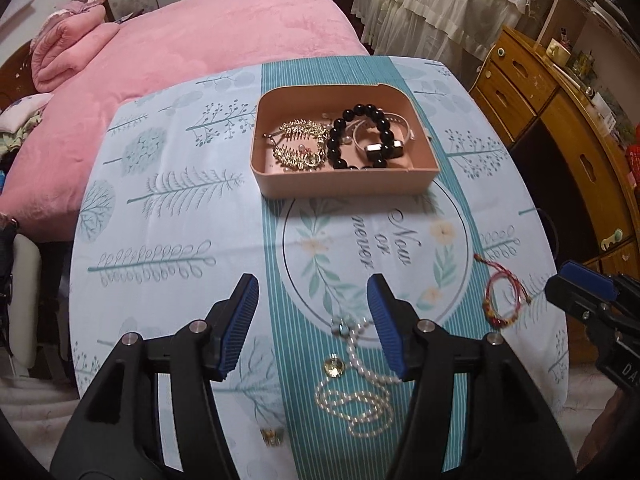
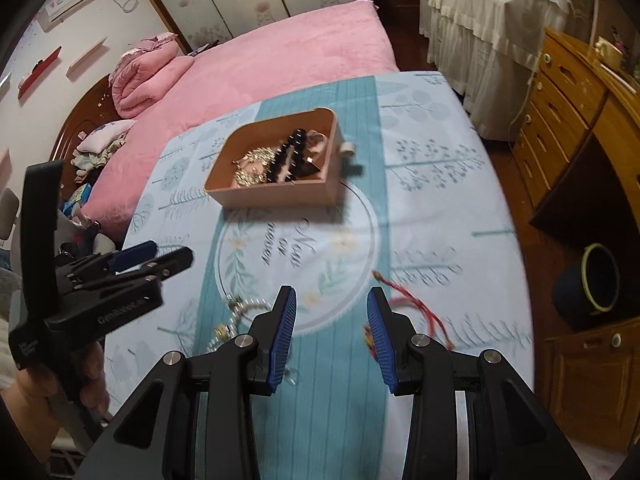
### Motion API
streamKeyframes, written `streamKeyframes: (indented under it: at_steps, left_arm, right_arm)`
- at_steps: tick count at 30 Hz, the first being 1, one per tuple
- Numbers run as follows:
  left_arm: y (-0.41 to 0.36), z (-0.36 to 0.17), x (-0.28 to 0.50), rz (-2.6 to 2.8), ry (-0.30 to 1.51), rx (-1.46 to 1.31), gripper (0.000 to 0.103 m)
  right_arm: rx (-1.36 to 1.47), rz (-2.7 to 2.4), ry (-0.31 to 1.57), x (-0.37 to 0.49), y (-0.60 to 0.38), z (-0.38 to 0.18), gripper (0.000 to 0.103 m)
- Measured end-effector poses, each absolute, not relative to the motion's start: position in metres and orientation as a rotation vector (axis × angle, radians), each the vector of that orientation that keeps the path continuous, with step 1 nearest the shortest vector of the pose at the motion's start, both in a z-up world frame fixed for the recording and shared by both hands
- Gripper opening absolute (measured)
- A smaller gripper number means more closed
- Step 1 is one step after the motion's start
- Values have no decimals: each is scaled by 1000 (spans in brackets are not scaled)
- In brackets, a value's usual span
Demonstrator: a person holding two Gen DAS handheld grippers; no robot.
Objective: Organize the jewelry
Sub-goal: 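Move left tool to the gold butterfly charm while right tool moves to pearl bracelet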
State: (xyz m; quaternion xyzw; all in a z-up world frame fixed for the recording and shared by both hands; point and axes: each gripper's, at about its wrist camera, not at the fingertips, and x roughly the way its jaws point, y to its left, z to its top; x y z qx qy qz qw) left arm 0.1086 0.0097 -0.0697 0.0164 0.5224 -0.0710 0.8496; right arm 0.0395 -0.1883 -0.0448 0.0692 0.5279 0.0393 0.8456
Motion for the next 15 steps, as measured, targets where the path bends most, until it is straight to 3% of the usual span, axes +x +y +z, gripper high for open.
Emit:
streamKeyframes:
  at_steps: [15]
  left_arm:
    - [23, -61, 43, -111, 1112, 13, 54]
  right_arm:
    - [83, 48, 1182, -15, -221, -46, 37]
